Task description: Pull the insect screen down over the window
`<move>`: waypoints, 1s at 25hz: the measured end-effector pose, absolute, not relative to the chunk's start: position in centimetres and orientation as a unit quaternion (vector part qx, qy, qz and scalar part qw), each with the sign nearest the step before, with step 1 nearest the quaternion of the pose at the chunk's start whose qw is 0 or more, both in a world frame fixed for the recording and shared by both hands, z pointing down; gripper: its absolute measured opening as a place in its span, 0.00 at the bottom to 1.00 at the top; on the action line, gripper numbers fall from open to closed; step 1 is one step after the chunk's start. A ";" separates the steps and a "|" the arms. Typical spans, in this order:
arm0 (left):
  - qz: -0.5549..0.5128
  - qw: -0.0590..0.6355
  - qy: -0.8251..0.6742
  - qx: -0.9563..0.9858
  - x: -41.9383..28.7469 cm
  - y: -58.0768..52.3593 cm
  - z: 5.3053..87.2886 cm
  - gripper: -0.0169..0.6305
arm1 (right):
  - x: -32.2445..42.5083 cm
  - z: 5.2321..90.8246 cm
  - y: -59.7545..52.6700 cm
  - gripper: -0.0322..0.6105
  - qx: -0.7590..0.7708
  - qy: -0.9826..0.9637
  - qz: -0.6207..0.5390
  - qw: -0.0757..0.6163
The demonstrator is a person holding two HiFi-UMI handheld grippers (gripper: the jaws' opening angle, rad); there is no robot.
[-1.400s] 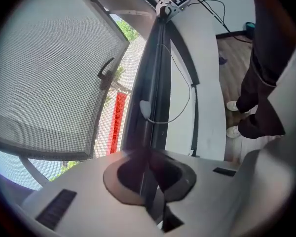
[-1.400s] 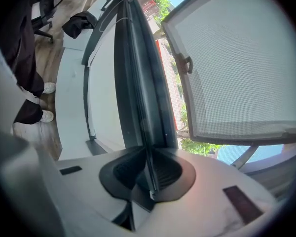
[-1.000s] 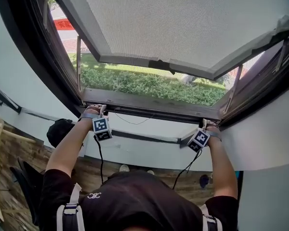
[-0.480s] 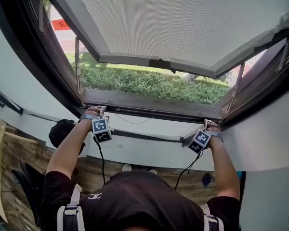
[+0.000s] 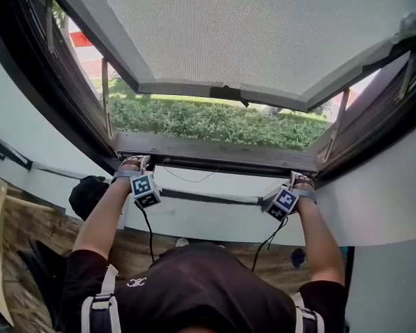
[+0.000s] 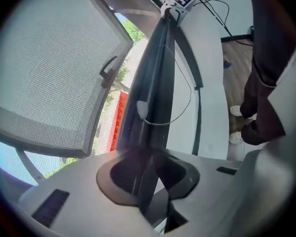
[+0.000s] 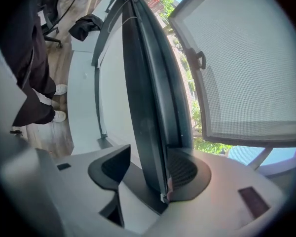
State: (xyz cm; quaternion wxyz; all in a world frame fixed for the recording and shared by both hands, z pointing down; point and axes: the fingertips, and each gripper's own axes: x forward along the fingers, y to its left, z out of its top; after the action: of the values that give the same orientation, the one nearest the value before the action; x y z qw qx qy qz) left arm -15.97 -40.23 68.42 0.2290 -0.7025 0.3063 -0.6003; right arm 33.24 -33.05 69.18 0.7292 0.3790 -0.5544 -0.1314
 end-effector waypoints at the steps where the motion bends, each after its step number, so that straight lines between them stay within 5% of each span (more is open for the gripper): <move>1: -0.590 0.221 0.320 -0.708 -16.1 -40.3 68.6 0.18 | 33.1 69.2 -32.9 0.42 0.384 -0.553 -0.130 0.728; 9: -0.588 0.170 0.342 -0.712 -16.7 -38.6 69.6 0.37 | 32.3 68.1 -31.4 0.50 0.410 -0.561 -0.100 0.712; 17: -0.584 0.163 0.360 -0.709 -16.7 -38.6 68.5 0.33 | 31.2 67.1 -32.0 0.49 0.454 -0.605 -0.102 0.646; 22: -0.468 0.106 0.466 -0.743 -16.3 -38.9 64.4 0.07 | 28.3 61.7 -32.3 0.19 0.557 -0.676 -0.042 0.481; 25: -0.409 0.055 0.512 -0.754 -15.8 -38.4 61.9 0.05 | 26.2 59.0 -32.4 0.06 0.589 -0.714 -0.006 0.378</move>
State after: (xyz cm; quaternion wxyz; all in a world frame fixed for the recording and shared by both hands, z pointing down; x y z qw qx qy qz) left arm -15.75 -38.43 61.88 0.0548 -0.7536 0.5120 -0.4085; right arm 26.18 -32.37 58.95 0.3784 0.5889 -0.7141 -0.0060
